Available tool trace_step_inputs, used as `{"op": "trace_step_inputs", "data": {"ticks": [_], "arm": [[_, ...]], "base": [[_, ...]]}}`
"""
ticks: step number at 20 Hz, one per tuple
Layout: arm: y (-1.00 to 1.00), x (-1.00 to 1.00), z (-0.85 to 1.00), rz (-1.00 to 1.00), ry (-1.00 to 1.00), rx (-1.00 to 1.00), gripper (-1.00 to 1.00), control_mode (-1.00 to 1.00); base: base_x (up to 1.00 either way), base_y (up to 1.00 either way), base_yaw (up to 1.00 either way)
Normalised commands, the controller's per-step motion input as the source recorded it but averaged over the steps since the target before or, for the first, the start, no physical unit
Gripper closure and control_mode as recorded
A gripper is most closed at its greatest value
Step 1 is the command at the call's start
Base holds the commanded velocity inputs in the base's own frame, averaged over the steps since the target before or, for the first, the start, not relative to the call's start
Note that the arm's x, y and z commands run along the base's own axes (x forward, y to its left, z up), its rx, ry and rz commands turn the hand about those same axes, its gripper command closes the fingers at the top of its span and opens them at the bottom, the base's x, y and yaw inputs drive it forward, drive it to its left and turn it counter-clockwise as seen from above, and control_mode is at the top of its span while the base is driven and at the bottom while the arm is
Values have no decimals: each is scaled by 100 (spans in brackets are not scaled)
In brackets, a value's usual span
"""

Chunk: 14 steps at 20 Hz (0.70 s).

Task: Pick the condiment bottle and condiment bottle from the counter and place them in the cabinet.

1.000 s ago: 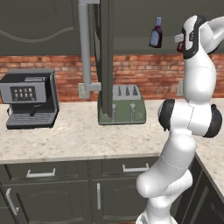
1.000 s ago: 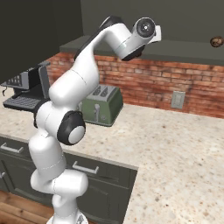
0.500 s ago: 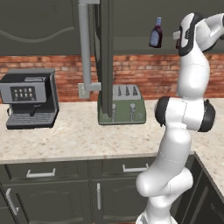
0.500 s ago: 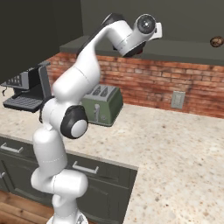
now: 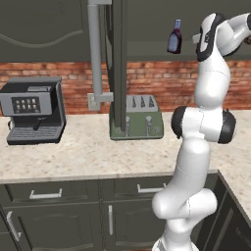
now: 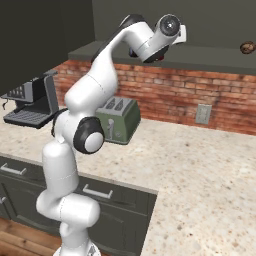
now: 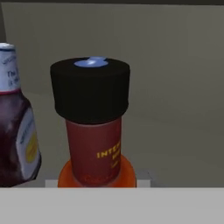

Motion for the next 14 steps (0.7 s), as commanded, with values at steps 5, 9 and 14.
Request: {"op": "trace_step_inputs", "data": {"ticks": [5, 9, 14], "arm": [[0, 28, -30, 0, 0, 0, 100, -100], [0, 27, -36, 0, 0, 0, 100, -100], [0, 28, -39, 0, 0, 0, 100, -100]], "base": [[0, 0, 0], [0, 0, 0], [0, 0, 0]]}}
